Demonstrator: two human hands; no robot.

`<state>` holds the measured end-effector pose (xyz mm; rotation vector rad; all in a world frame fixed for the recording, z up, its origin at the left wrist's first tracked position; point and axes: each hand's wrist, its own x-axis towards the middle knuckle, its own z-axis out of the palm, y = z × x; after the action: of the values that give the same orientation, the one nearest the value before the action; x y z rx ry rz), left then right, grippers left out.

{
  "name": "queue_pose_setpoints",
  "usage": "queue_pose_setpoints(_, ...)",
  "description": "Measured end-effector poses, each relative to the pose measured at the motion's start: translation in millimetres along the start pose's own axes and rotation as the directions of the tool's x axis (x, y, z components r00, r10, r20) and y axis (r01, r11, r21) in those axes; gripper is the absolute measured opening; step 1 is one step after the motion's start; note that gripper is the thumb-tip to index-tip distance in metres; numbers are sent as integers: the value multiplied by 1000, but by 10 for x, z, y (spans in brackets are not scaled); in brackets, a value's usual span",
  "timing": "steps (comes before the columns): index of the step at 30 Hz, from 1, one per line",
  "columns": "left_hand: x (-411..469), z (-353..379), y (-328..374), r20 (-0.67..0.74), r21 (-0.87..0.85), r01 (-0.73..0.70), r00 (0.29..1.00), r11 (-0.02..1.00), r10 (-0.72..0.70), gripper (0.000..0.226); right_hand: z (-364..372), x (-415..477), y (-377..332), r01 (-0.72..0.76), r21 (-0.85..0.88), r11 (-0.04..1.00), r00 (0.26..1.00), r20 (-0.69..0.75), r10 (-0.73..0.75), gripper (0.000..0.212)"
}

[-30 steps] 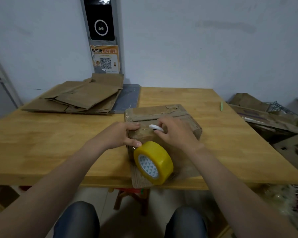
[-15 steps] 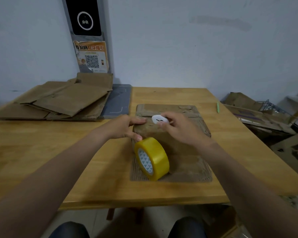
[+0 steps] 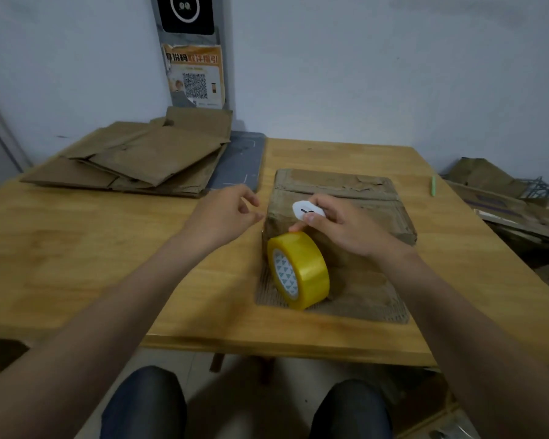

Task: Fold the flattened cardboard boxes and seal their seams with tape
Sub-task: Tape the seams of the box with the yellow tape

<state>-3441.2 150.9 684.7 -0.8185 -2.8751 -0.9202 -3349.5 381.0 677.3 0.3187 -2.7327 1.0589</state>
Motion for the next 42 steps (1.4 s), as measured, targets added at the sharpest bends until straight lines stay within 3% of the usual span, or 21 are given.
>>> queue_pose_setpoints(1,-166,3,71,4,-63,73,997,995,-73,25,3,-9,-7,-5,5,1000,1000,-4,5,13)
queue_pose_setpoints(3,-486,68,219,162,-212,208,971,955,-176,40,7,-10,-29,-13,22,1000,1000,-2,13,15)
queue_pose_setpoints(6,-745,305,394,311,-383,347,921,856,-235,61,9,2,-89,-4,2,1000,1000,27,4,15)
queue_pose_setpoints(10,-759,502,476,264,-721,430,895,542,-359,72,3,60,-199,11,-19,1000,998,63,-10,21)
queue_pose_setpoints(13,-795,481,434,281,-836,421,880,353,-382,62,-3,128,-264,0,-50,999,996,93,4,21)
queue_pose_setpoints(17,-861,420,226,300,-816,448,868,365,-395,48,-31,249,-345,20,-101,995,986,169,-3,7)
queue_pose_setpoints(20,-866,386,138,345,-806,458,878,374,-332,38,-30,414,-417,39,-204,978,971,240,12,13)
queue_pose_setpoints(29,-704,582,114,361,-882,417,897,220,-255,33,53,741,-420,70,-415,907,911,397,112,23)
queue_pose_setpoints(34,-658,655,76,405,-894,437,883,99,-239,41,67,817,-440,181,-521,834,885,456,94,22)
queue_pose_setpoints(38,-648,701,14,472,-873,488,849,10,-236,64,117,875,-443,258,-530,808,851,520,70,30)
queue_pose_setpoints(42,-658,707,-59,512,-857,514,833,-52,-207,74,153,902,-482,243,-537,808,841,531,100,15)
